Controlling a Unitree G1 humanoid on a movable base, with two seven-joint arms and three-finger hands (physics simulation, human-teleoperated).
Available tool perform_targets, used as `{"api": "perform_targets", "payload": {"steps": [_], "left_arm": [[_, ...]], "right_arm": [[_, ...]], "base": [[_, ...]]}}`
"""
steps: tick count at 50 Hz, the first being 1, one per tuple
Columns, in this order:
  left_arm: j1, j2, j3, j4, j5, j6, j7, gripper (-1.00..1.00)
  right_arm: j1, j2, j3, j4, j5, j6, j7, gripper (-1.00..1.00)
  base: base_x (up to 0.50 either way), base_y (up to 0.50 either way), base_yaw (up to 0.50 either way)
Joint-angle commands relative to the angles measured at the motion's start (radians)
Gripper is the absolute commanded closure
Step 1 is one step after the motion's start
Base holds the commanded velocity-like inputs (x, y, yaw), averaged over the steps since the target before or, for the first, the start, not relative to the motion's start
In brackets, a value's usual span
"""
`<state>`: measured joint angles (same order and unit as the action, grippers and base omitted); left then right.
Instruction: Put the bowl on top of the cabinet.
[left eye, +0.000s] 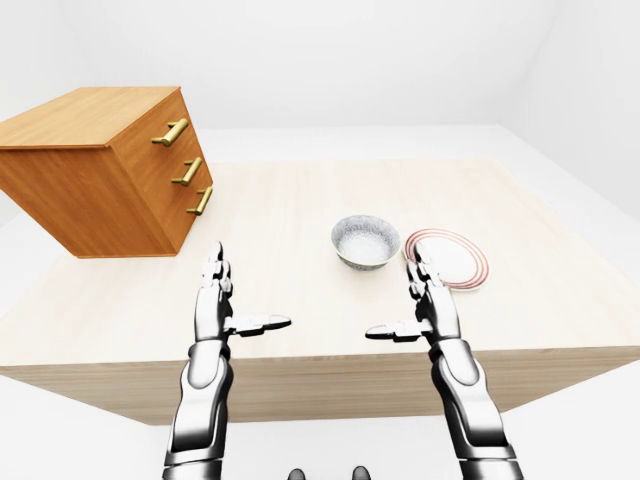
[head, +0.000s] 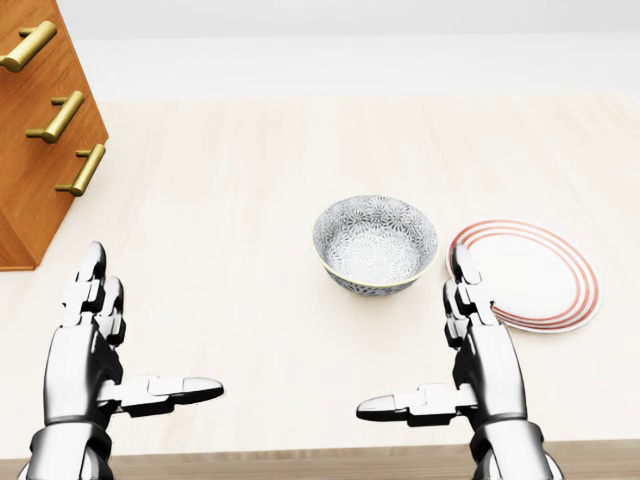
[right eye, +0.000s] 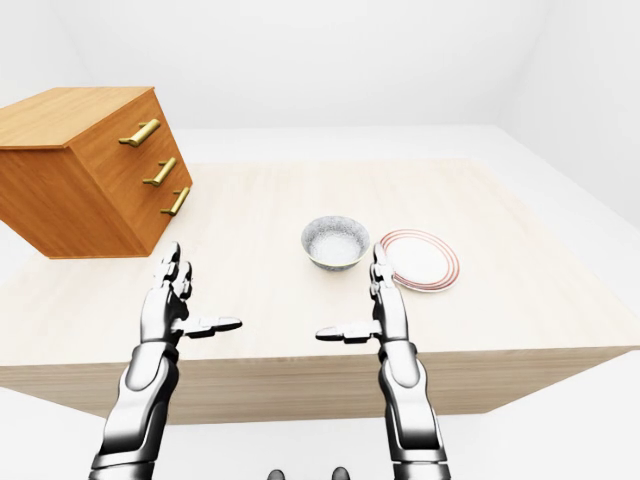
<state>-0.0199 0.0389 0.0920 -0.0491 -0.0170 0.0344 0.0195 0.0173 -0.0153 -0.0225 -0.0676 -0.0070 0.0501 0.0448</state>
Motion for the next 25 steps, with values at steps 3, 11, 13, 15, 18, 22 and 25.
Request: {"api": "perform_targets", "payload": {"steps": [3, 11, 13, 15, 18, 22, 25], "left_arm": [[-0.023, 0.037, 0.083, -0.204, -0.036, 0.053, 0.016, -1.0], [-0.064, 0.093, 0.212, -0.352, -0.12, 0.053, 0.034, -1.0], [-0.066, 0.096, 0.222, -0.355, -0.129, 0.053, 0.04, -1.0], [-0.067, 0.099, 0.233, -0.368, -0.141, 0.053, 0.05, -1.0], [-0.064, 0.097, 0.229, -0.374, -0.141, 0.053, 0.057, -1.0], [-0.064, 0.099, 0.23, -0.387, -0.146, 0.053, 0.06, -1.0], [-0.065, 0.101, 0.236, -0.4, -0.151, 0.053, 0.065, -1.0]], "right_arm": [[0.007, -0.022, -0.057, -0.234, 0.028, 0.037, 0.0, -1.0], [0.007, -0.064, -0.25, -0.67, 0.101, 0.037, 0.04, -1.0], [0.005, -0.066, -0.289, -0.695, 0.119, 0.037, 0.049, -1.0], [0.002, -0.068, -0.313, -0.694, 0.131, 0.037, 0.055, -1.0], [0.005, -0.065, -0.322, -0.674, 0.135, 0.037, 0.056, -1.0], [0.003, -0.067, -0.327, -0.678, 0.142, 0.037, 0.053, -1.0], [0.004, -0.069, -0.333, -0.681, 0.146, 0.037, 0.052, -1.0]], "base": [[0.0, 0.0, 0.0], [0.0, 0.0, 0.0], [0.0, 0.0, 0.0], [0.0, 0.0, 0.0], [0.0, 0.0, 0.0], [0.0, 0.0, 0.0], [0.0, 0.0, 0.0]]}}
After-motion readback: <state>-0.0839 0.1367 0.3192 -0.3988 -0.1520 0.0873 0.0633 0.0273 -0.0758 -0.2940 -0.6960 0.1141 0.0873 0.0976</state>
